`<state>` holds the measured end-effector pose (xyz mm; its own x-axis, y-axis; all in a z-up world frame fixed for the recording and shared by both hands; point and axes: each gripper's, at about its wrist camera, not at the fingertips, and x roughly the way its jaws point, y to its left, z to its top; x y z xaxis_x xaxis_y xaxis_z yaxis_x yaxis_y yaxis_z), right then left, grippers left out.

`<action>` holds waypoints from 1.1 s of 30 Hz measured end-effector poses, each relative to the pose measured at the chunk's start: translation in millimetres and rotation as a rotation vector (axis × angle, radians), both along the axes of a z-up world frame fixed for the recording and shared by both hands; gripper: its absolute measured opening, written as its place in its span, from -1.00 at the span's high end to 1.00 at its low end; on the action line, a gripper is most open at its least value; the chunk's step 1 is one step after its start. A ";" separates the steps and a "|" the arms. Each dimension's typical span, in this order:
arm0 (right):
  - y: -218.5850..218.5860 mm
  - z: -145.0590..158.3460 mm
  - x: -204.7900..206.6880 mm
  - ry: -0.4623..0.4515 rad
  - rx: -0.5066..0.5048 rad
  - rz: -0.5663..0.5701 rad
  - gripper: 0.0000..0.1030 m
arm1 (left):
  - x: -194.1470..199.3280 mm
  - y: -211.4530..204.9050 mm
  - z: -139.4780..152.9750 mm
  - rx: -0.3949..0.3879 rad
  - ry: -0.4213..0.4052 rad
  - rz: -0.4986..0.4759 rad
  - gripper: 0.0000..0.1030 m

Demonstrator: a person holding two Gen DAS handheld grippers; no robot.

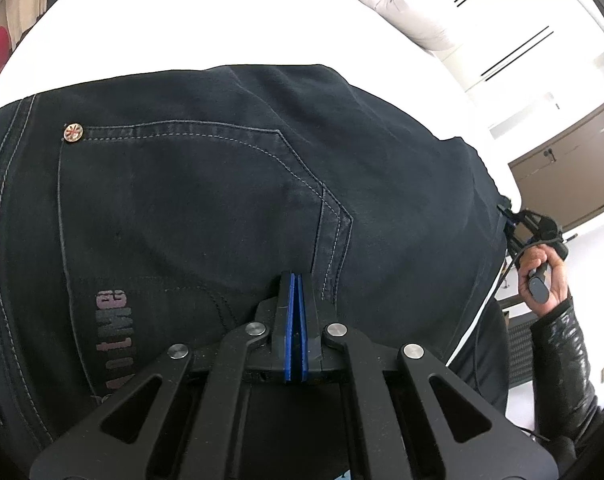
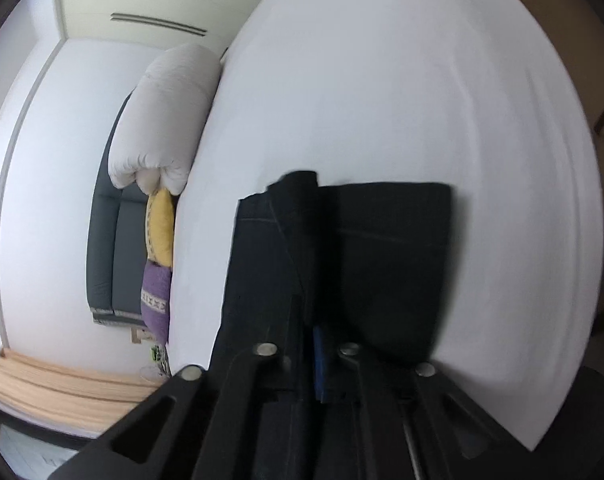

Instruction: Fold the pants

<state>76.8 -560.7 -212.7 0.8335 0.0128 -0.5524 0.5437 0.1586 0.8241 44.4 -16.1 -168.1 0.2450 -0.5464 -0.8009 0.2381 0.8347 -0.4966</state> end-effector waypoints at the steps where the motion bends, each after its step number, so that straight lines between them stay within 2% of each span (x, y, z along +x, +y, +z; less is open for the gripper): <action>1: -0.7 0.8 -4.8 -0.001 -0.007 -0.013 0.91 | 0.4 1.3 -0.1 -0.008 0.005 0.004 0.97; 8: -4.3 8.3 -32.3 -0.002 -0.024 -0.043 0.93 | 2.8 8.5 0.8 -0.027 0.007 0.010 0.97; 13: -2.9 5.2 -16.8 0.000 -0.019 0.009 0.85 | 1.7 11.2 0.2 -0.031 0.008 0.014 0.97; 14: -3.2 4.6 -14.0 0.004 -0.008 0.010 0.79 | 1.4 11.5 0.4 -0.030 0.007 0.014 0.97; 16: -4.8 1.3 -12.3 -0.041 0.029 0.003 0.20 | 1.5 11.7 0.4 -0.032 0.009 0.018 0.97; 18: -5.0 4.5 -8.2 -0.075 0.015 -0.002 0.06 | 1.1 12.1 0.1 -0.031 0.008 0.018 0.97; 21: -7.4 6.9 -2.3 -0.056 -0.011 0.003 0.06 | 1.5 11.0 -0.2 -0.029 0.009 0.016 0.97; 23: -12.3 1.8 -0.2 -0.066 0.013 -0.012 0.10 | 1.8 10.9 -0.3 -0.029 0.010 0.016 0.97; 24: -14.6 0.0 0.5 -0.075 0.018 -0.020 0.28 | 1.8 10.7 -0.3 -0.030 0.010 0.018 0.97; 25: -17.0 -1.6 3.1 -0.058 0.016 -0.008 0.65 | 1.8 10.3 -0.4 -0.029 0.010 0.019 0.97; 26: -18.7 -4.5 4.5 -0.037 0.021 0.006 0.83 | 2.0 10.5 -0.4 -0.029 0.010 0.018 0.97; 28: -19.8 -9.9 -0.9 -0.047 0.041 0.000 0.91 | 1.9 11.0 -0.2 -0.029 0.010 0.017 0.97; 33: -11.0 -6.5 -21.0 -0.050 0.018 -0.036 0.92 | 2.4 11.6 -0.1 -0.032 0.012 0.015 0.97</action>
<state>55.8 -571.7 -219.2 0.8603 -0.0084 -0.5098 0.5067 0.1243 0.8531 46.8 -4.5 -168.2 0.2436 -0.5679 -0.7862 0.2198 0.8219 -0.5255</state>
